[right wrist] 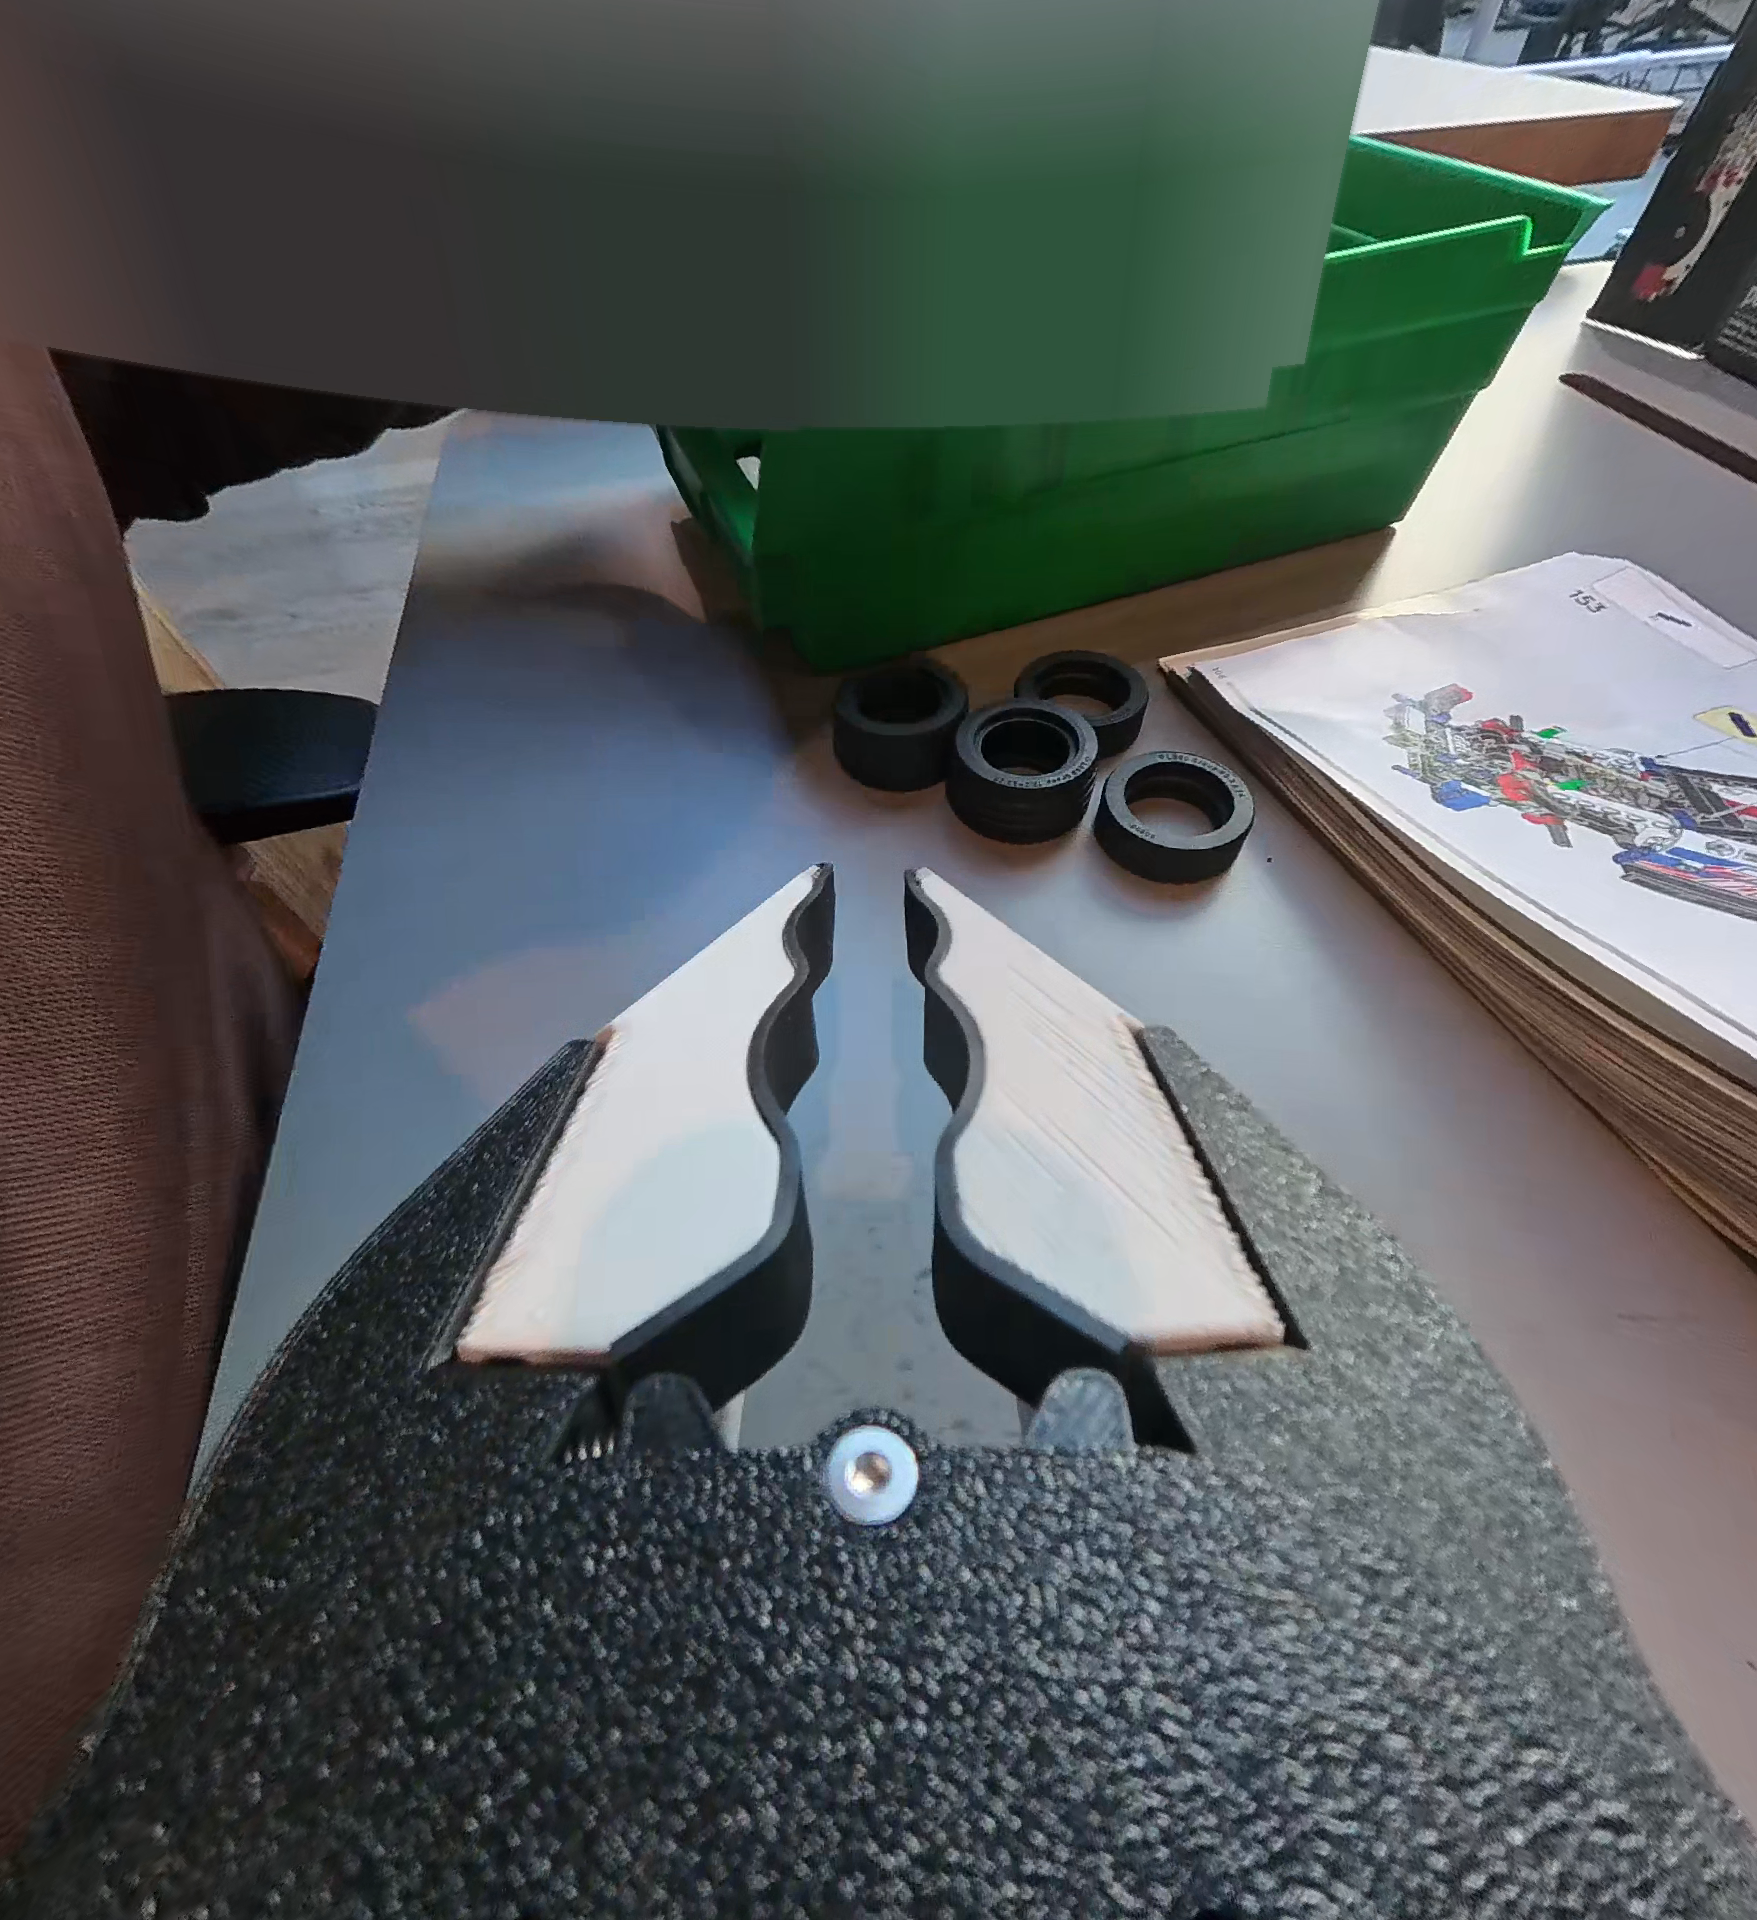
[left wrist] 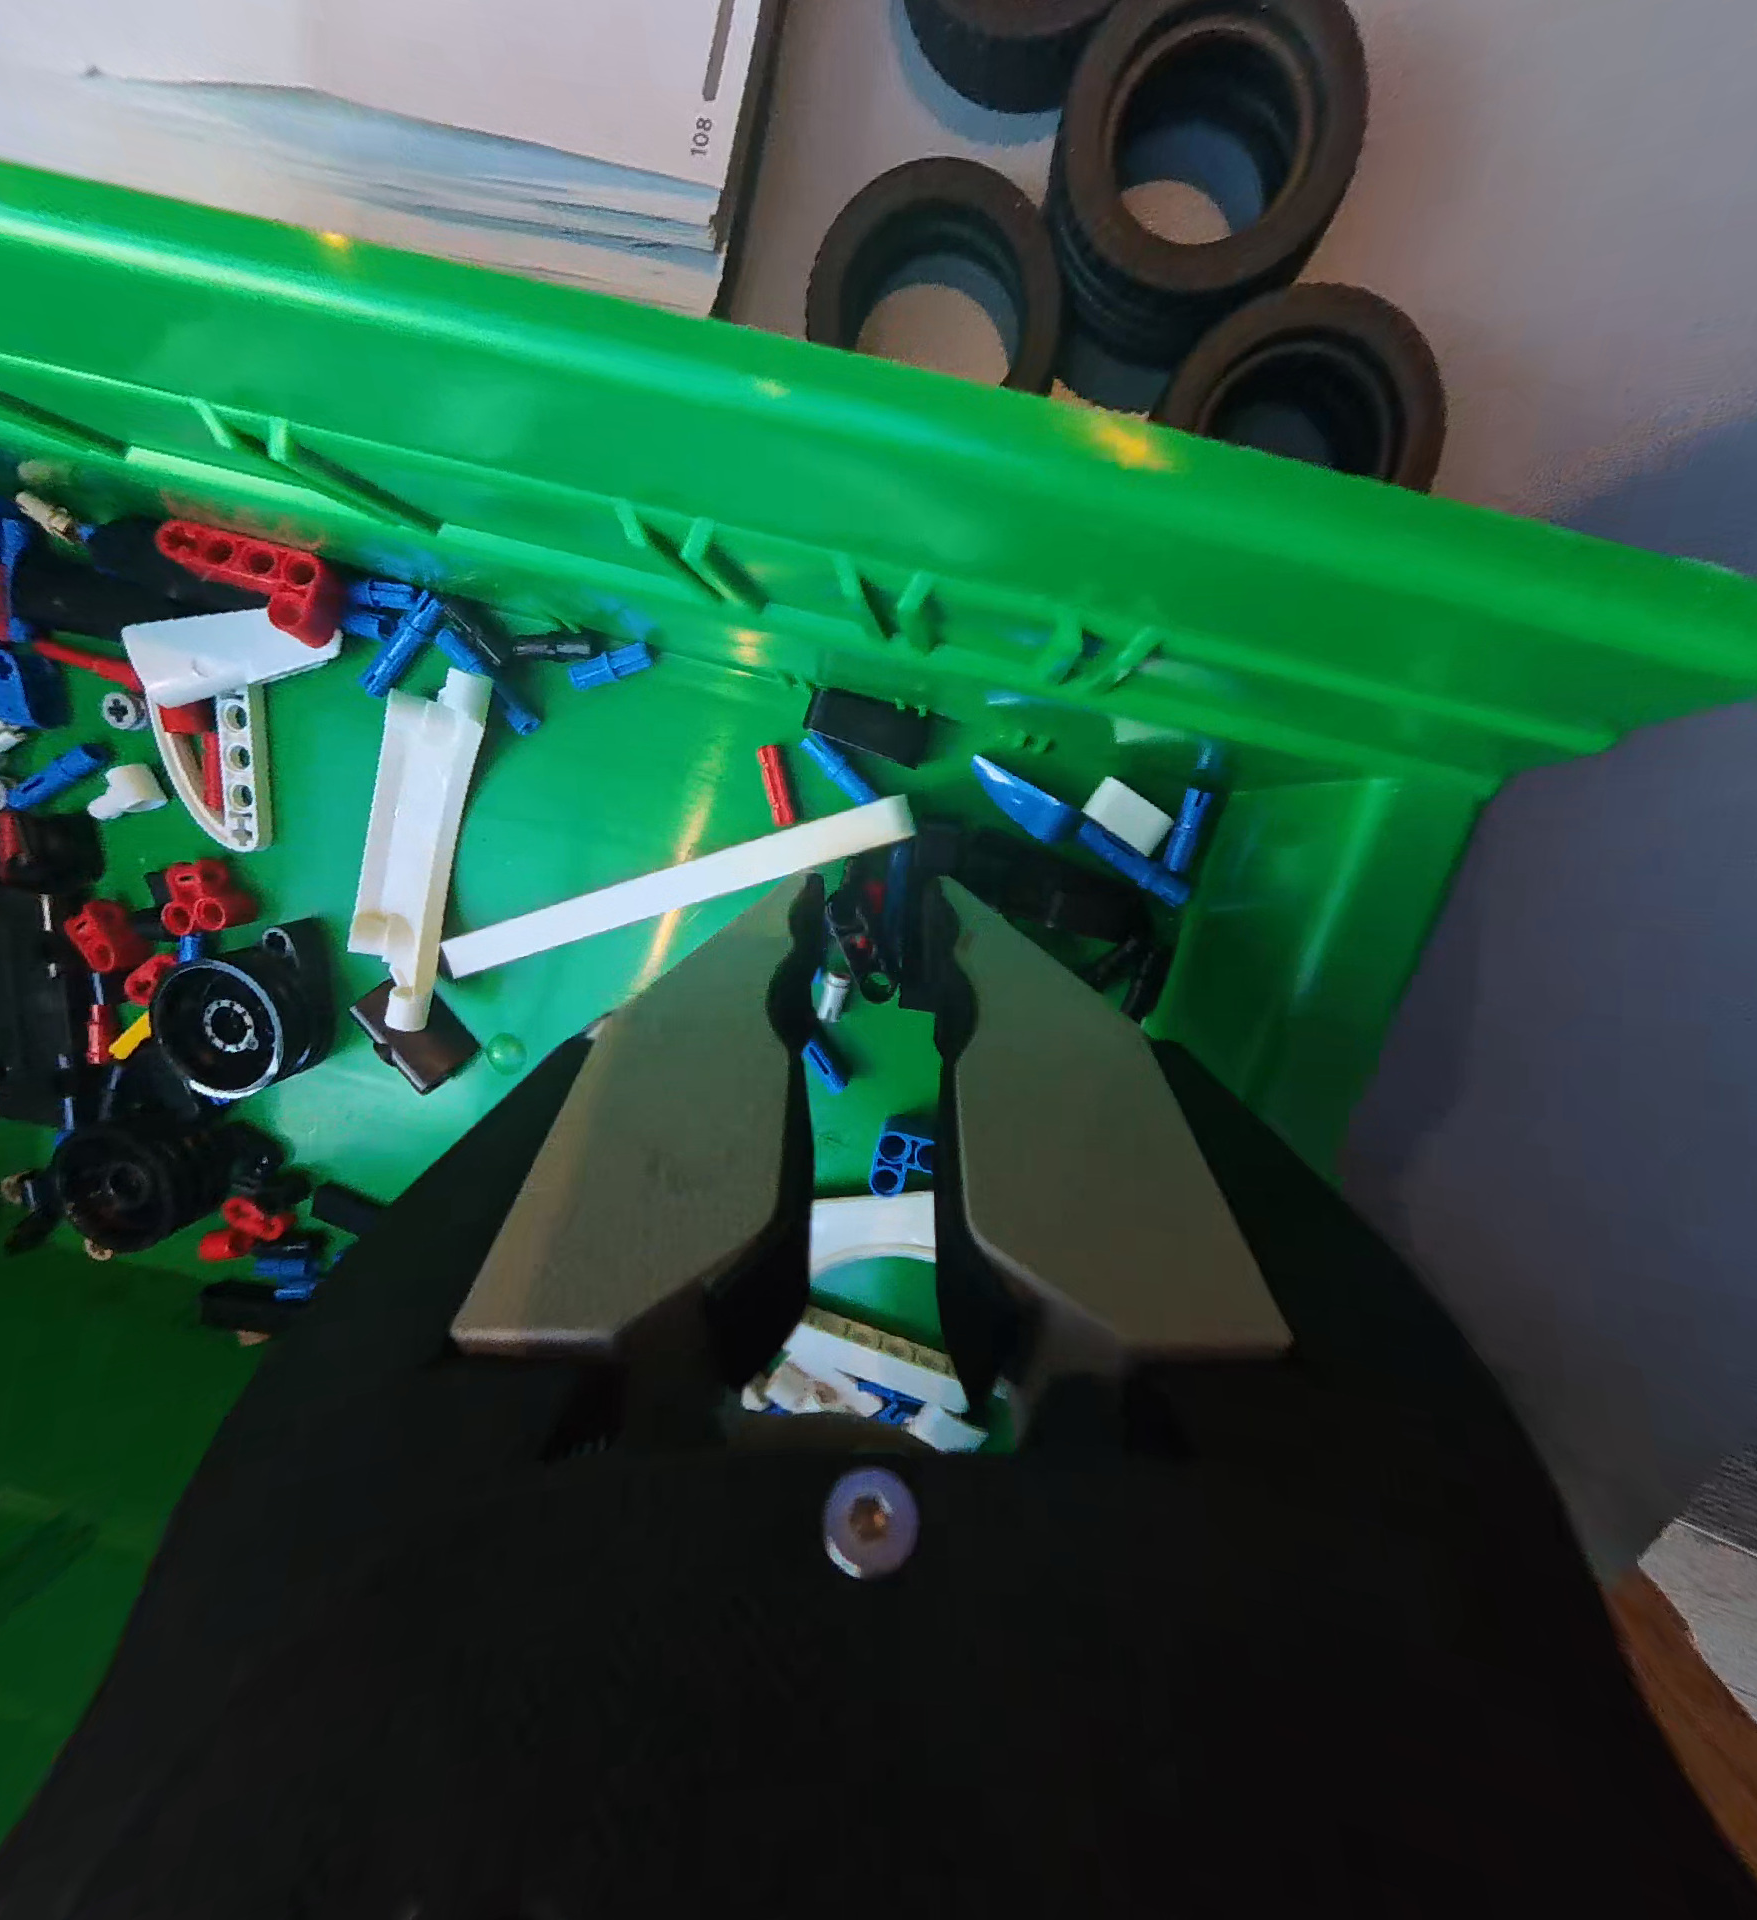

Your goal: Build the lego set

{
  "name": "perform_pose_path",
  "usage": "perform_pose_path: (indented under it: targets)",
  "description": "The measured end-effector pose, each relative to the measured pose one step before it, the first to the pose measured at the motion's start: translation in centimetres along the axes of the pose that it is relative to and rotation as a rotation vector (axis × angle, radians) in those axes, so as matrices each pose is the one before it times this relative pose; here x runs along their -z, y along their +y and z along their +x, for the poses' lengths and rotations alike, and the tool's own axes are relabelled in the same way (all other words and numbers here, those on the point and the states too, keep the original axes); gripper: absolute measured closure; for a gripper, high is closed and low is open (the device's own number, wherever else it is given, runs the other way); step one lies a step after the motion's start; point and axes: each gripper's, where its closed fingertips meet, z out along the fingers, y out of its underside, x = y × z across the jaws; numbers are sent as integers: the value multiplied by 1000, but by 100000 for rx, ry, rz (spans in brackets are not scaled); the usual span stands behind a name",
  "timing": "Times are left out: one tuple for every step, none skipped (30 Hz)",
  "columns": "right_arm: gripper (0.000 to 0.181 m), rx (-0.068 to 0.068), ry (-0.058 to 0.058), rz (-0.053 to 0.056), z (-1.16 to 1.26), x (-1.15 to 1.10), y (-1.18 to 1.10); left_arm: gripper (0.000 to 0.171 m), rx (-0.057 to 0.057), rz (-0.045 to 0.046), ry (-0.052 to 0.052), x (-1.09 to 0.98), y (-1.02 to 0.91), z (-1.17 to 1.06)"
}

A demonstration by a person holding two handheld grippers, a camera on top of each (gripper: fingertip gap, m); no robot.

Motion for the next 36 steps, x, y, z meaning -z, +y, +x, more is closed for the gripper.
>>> perform_pose_path:
  targets:
    - [168, 373, 490, 215, 23, 18, -26, 156, -677, 4, 75, -3, -49, 85]
    - [168, 356, 449, 23, 16, 10, -6, 155, -1186, -223, 836, 39, -3, 236]
    - [168, 286, 364, -198, 13, -27, 26, 150, -1406, -1124, 644, 90, 164, 229]
    - [168, 179, 244, -425, 15, -44, 55, 149, -1173, -991, -161, 170, 203, 97]
    - [168, 148, 226, -554, 14, -68, 72, 150, -632, 11, -354, 245, 87, 20]
    - [168, 217, 296, -540, 15, -61, 62, 151, 85, 587, -132, 263, 31, -9]
    - [168, 304, 325, -395, 12, -45, 51, 153, 631, 193, -300, 213, 119, -111]
    - [168, 353, 301, -249, 3, -35, 27, 153, 675, -627, -303, 84, 225, -130]
    - [168, 326, 250, -238, -1, -23, 30, 153, -56, -1166, -183, -27, 248, -32]
    - [168, 306, 292, -253, -2, -34, 27, 153, -937, -932, -476, -78, 107, 32]
    - [168, 377, 405, -191, 11, -22, 24, 153, -1336, 138, 159, -73, -182, 213]
    - [168, 467, 401, -182, 3, -17, 25, 154, -1304, 704, 1006, -48, -347, 378]
    - [168, 490, 327, -191, -15, -20, 24, 156, -1323, 300, 316, -86, -317, 269]
    - [168, 501, 332, -125, -18, -12, 8, 157, -1277, -1036, -897, -170, -25, 13]
    - [168, 525, 347, -68, -18, -11, 12, 158, -572, -3250, -1902, -303, 416, -255]
    - [168, 474, 235, -101, -20, -18, 2, 158, 44, -3618, -1174, -349, 515, -202]
    - [168, 344, 127, -188, -18, -25, 20, 161, -92, 578, -1510, -11, -168, -182]
    - [168, 210, 120, -290, -2, -31, 40, 161, -441, 499, 1330, 119, -200, 292]
    - [168, 137, 109, -278, -5, -37, 26, 162, -182, -1572, 591, -82, 99, 193]
    - [168, 150, 65, -164, 0, -20, 20, 164, -633, -2318, -570, -226, 258, 31]
    - [168, 137, 19, -118, -11, -15, 17, 165, -325, 1406, 33, 17, -279, 129]
    - [168, 63, -26, -88, -9, -18, 2, 165, -176, -340, 203, -9, -14, 133]
    - [168, 6, -56, -21, -12, -11, -2, 165, -87, -145, -183, -6, 14, 2]
    - [168, -10, -47, 45, 2, 1, -4, 165, 486, 79, 282, 2, -10, -1]
    - [168, 16, -36, 124, -12, 12, -20, 165, 920, 412, 440, -18, -39, -10]
    - [168, 70, 0, 235, -2, 25, -27, 165, 759, 505, 468, -6, -38, 6]
    - [168, 97, 15, 225, -16, 18, -29, 165, 370, 368, 397, 3, -6, 3]
    - [168, 19, -14, 6, -1, 0, -1, 165, 130, 480, 431, 1, -12, 11]
    - [168, -120, -35, -262, 11, -36, 26, 165, 315, 954, 632, -14, -62, 2]
    - [168, -147, 9, -459, 18, -55, 51, 165, 1045, 1213, 449, -40, -122, -62]
    - [168, 11, 104, -513, 2, -58, 54, 165, 1725, 969, -297, -27, -89, -155]
    - [168, 300, 270, -387, 1, -48, 53, 165, 1863, 425, -696, 45, 23, -186]
    - [168, 627, 414, -211, -16, -16, 22, 165, 1901, 1146, 378, 234, -30, -6]
    - [168, 872, 513, -102, -34, -12, 8, 165, 2407, 2478, -553, 544, -222, -192]
    - [168, 994, 591, 28, -35, 6, -13, 165, 3661, 3785, -2963, 853, -444, -655]
    - [168, 1042, 672, 329, -44, 41, -46, 166, 5091, 4773, -4112, 1105, -710, -930]
